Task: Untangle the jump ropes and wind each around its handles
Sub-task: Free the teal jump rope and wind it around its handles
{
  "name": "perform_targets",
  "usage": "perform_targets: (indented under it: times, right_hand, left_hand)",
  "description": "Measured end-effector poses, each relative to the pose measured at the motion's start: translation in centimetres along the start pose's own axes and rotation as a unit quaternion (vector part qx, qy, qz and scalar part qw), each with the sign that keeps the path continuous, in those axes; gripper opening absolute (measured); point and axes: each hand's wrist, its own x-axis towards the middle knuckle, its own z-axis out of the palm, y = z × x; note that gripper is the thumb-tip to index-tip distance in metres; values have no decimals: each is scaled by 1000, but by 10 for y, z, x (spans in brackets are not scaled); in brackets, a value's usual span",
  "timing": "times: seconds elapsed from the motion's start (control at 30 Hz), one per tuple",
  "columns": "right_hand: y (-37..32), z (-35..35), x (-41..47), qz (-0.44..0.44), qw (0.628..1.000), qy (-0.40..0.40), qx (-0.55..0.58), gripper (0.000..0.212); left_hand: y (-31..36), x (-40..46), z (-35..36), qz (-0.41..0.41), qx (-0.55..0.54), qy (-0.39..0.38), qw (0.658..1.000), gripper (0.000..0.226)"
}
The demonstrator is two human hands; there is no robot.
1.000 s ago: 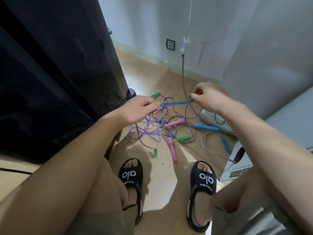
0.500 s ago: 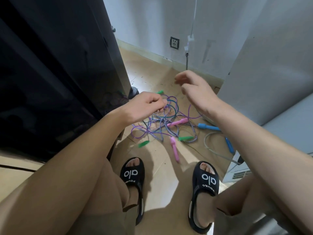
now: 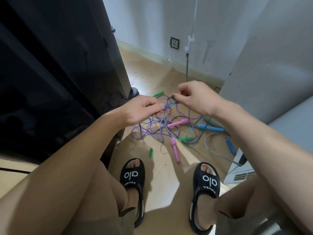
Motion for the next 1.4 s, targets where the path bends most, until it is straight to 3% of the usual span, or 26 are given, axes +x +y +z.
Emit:
perform_targets:
  times: [0.17,0.3,0.37,0.6,0.77,0.83,1.0,1.13,1.23,1.33,1.4]
  right_hand:
    - [28,-8,0,102,992,-11,-78,22]
    - [-7,12,-6,92,974,-72,193,33]
    - [-20,22,-7,63,968,-82,227,38]
    - [-12,12,-6,-3,996,-8,84,32]
    - [28,-17,3,84,996,5,-43,25]
    - [28,-11,0,105,994,-1,-29,31]
    - [-23,26,-10,44,981,-60,179,37]
    - [-15,26,-8,19,992,-69,105,39]
    - [-2,10,-2,-4,1000,-19,-3,40]
    - [16,-6,1,36,998,20,-43,34]
    - [22,-7,1,73,997,4,-9,37]
  left_hand:
    - [-4,0,-2,11,33,16,999,43]
    - [0,5,6,29,28,7,999,40]
    - [3,7,9,35,17,11,999,36]
    - [3,5,5,29,-3,2,1000,36]
    - [-2,4,-2,17,13,23,1000,39]
    - [-1,5,1,20,21,15,999,36]
    - [8,9,15,27,39,5,999,29]
    - [4,6,13,26,23,7,999,32]
    - [-2,5,8,22,-2,6,1000,32]
    - [-4,2,3,17,-1,4,1000,32]
    - [-4,2,2,22,-5,13,1000,30]
